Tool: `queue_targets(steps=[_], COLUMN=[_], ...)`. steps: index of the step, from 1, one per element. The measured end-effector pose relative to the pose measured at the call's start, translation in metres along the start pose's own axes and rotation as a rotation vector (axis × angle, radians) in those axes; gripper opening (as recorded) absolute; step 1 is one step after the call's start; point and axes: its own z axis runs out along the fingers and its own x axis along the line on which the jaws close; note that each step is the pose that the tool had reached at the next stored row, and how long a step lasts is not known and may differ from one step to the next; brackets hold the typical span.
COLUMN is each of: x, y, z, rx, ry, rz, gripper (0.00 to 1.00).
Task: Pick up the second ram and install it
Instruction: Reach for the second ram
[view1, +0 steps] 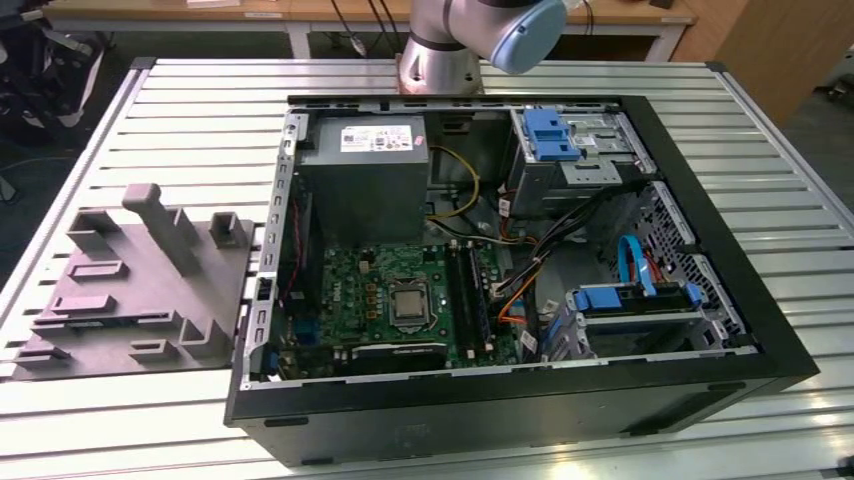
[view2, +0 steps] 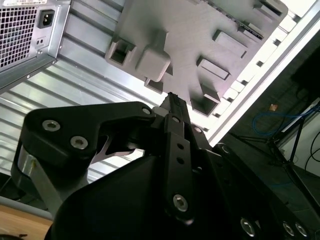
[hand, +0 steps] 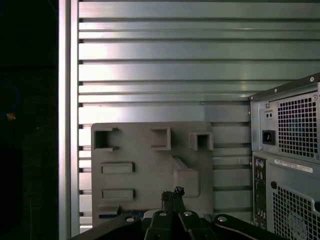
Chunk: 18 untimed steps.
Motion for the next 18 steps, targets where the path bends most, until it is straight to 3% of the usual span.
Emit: queue_targets(steps=[18], x=[0.0096], y=[-0.0172], z=[0.0132], rx=[0.0001], ry=[0.0001], rz=[0.0], gripper=[0.1])
